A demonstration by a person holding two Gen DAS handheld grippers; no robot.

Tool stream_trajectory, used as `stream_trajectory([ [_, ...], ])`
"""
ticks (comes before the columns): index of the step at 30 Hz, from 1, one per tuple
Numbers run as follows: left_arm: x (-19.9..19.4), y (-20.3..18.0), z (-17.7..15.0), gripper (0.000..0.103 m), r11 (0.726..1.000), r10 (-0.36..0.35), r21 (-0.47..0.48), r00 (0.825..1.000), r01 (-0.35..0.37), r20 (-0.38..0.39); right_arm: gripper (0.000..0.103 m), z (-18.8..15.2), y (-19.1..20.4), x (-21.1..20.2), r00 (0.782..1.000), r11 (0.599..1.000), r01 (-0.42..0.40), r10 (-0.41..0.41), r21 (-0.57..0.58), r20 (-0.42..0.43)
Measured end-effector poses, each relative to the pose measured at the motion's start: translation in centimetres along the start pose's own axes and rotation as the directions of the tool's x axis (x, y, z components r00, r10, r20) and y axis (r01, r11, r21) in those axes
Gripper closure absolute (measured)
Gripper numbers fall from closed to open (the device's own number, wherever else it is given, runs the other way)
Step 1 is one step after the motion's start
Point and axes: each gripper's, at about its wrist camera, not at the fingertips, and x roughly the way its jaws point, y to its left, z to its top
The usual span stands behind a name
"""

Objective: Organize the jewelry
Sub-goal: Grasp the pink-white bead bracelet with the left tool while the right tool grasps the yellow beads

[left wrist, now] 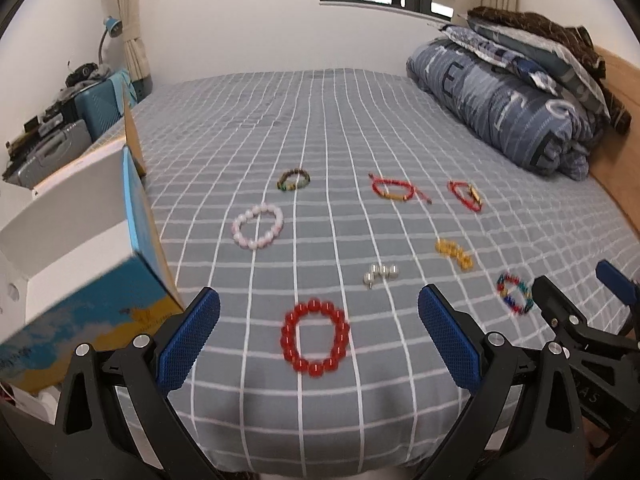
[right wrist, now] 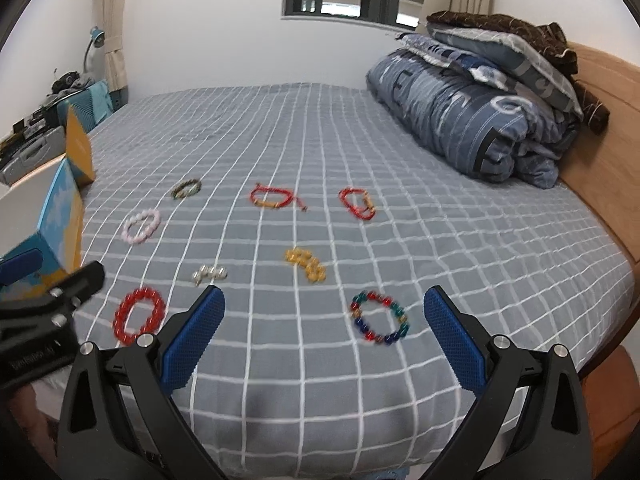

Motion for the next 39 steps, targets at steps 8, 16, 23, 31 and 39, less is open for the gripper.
stream_trajectory([
  [8, 0.5, 0.8, 5.9, 0.006, 0.999, 0.054, -0.007, 0.997, -0.054, 0.046, 0.007, 5.3, -0.1, 1.5, 1.000, 0.999, 0.025, -0.025, 0.027, 0.002],
  [16, 6.3, 2.7, 9.0, 0.006, 0.997, 0.067, -0.031, 0.996, -0.069, -0.051, 0.007, 7.0, 1.3, 5.9, 0.998, 1.000, 0.014, -0.014, 0.001, -0.055],
  [23, 12.3, 4.5, 8.1, 0.006, 0.997, 0.052, -0.045, 0.984, -0.060, -0.169, 0.007, 5.7, 1.8, 11.2, 0.985, 0.999, -0.024, 0.018, -0.031, -0.174],
  [31, 16.7, 5.0, 7.5, 0.006, 0.997, 0.059, -0.033, 0.970, -0.068, -0.238, 0.007, 3.8, 2.9, 15.3, 0.958, 0.996, -0.055, 0.034, -0.066, -0.284],
  [39, 19.9, 6.5, 7.1, 0.006, 0.994, 0.076, -0.056, 0.952, -0.096, -0.297, 0.007, 2.9, 2.8, 18.0, 0.935, 0.995, -0.073, 0.043, -0.071, -0.351],
])
